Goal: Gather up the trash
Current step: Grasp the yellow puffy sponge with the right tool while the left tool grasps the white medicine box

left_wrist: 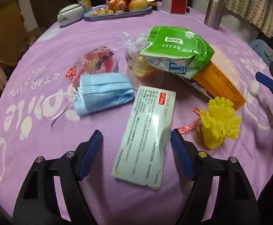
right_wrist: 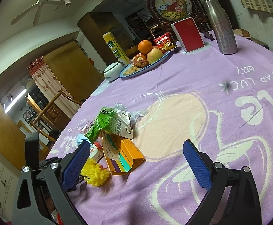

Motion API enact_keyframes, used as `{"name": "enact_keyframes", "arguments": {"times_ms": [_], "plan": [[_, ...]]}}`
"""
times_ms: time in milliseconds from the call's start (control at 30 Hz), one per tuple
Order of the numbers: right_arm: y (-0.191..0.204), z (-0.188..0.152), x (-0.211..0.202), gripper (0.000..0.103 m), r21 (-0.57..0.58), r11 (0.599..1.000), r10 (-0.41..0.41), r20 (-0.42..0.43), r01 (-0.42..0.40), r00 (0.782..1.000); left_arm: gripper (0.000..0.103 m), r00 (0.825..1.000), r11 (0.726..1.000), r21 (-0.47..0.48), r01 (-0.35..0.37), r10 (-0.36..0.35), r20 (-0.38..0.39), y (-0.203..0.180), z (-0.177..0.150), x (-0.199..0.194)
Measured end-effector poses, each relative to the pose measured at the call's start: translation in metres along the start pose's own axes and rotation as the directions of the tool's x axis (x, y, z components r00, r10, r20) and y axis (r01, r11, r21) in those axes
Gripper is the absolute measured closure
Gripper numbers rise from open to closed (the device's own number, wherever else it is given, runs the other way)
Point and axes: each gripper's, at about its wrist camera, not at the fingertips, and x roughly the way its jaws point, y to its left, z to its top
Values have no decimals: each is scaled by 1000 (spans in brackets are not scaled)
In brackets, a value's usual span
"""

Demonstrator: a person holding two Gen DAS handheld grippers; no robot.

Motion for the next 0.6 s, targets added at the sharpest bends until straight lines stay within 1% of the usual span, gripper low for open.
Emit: {"name": "enact_keyframes", "arguments": {"times_ms": [33,100,133,167,200,267,367,433,467,533,567,600], "plan": [[1,0,1,6,-5,1000,-1,-4,1,1000,36,1000,1000,5,0,0,7,-3,1,-1],[2,0,2,6,-15,1000,0,-11,0,1000,51,1000,1000,11,5,-5,16,-4,-2,-5],[4,0,2,6,-23,1000,1,-12,-1,1000,53,1000,1000,11,-2,2,18,-2,-2,-6],[6,-1,1,6,-36,999,2,-10,-2,1000,59,1000,1000,3,-13,13,24,2,-6,-10],[7,-1,1,6,-45,999,2,-8,-2,1000,60,999,1000,-14,-25,25,29,9,-10,-14],[12,-2,-2,6,-74,997,-3,2,3,1000,61,998,997,-62,-44,46,33,28,-18,-20],[19,-3,-3,6,-114,993,-11,4,12,1000,61,998,987,-146,-60,64,24,62,-36,-30],[25,-4,-3,6,-143,990,-18,1,18,1000,60,996,982,-174,-75,81,23,73,-44,-36],[30,-6,-3,6,-170,985,-34,5,35,999,59,996,979,-189,-80,87,27,78,-49,-38],[39,-8,-3,6,-223,973,-61,14,63,998,54,996,976,-199,-82,89,28,83,-55,-40],[44,-10,-2,6,-247,966,-77,17,78,997,45,995,976,-201,-86,94,32,83,-57,-41],[48,-11,-1,6,-265,960,-90,19,91,996,31,993,974,-202,-101,111,37,83,-59,-42]]}}
